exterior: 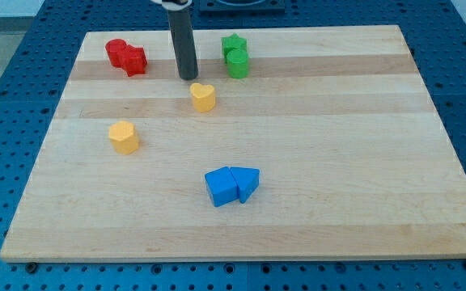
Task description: Move your arm left to the yellow hexagon
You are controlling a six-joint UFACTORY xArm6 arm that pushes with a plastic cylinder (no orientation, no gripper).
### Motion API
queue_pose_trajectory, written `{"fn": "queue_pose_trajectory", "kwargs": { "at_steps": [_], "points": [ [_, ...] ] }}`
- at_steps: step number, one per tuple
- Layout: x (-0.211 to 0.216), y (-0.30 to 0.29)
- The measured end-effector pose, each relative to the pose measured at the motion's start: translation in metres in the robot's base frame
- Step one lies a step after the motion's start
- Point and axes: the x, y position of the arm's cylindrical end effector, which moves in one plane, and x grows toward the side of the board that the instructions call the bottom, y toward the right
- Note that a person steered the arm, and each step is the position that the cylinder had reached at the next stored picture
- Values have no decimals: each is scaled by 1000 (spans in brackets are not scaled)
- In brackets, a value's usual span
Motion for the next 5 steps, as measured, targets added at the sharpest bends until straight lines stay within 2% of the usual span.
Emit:
{"fn": "queue_pose_trajectory", "kwargs": {
  "at_steps": [1, 2, 3, 4, 5],
  "points": [
    [52, -18],
    [60, -47],
    [38, -79],
    [34, -120],
    [78, -148]
  ]
}}
